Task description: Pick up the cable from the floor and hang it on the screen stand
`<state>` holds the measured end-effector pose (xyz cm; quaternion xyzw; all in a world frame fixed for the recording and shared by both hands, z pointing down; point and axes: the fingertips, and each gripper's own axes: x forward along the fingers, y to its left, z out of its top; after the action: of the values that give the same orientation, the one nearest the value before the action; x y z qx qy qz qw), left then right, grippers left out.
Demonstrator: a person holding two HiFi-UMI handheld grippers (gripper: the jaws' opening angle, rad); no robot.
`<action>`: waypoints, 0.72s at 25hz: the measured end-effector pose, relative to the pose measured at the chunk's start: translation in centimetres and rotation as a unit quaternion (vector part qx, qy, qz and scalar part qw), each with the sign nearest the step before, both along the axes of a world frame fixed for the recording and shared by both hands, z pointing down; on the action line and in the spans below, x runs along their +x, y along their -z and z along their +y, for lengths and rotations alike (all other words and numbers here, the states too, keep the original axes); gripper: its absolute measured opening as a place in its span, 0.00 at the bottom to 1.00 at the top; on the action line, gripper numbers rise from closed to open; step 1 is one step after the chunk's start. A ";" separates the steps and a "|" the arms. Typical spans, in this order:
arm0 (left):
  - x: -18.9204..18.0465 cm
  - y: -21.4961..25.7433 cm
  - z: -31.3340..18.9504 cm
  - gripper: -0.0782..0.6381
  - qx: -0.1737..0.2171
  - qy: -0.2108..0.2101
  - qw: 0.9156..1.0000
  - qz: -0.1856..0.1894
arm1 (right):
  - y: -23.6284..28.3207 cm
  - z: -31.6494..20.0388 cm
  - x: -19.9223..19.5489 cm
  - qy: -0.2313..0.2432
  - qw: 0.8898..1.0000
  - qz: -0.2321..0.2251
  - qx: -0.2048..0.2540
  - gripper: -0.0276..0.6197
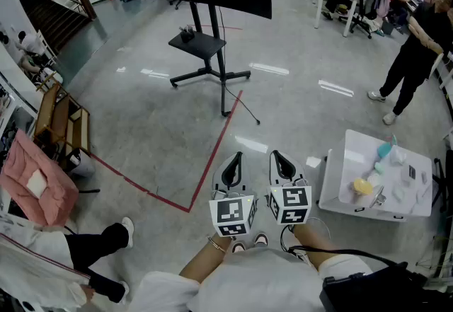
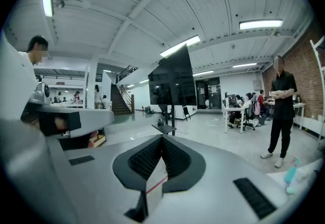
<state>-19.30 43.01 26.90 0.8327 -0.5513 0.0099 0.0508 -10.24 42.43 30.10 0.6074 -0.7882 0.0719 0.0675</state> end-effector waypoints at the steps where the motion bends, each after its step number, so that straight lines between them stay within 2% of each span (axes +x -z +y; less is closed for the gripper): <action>1: -0.1 0.0 -0.1 0.12 -0.001 0.000 1.000 0.001 | 0.0 -0.1 -0.1 0.000 1.000 0.000 -0.001 0.07; 11: -0.1 -0.5 -1.0 0.11 -0.007 0.007 1.000 0.004 | -0.2 -0.9 0.2 -0.002 1.000 -0.002 -0.004 0.07; 18: 0.4 -1.5 -1.3 0.11 -0.019 0.013 1.000 0.003 | -1.0 -1.1 1.3 -0.008 1.000 -0.023 -0.006 0.07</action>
<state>-18.89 41.69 28.41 0.8245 -0.5615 0.0175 0.0683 -8.96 41.36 31.08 0.6113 -0.7844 0.0908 0.0525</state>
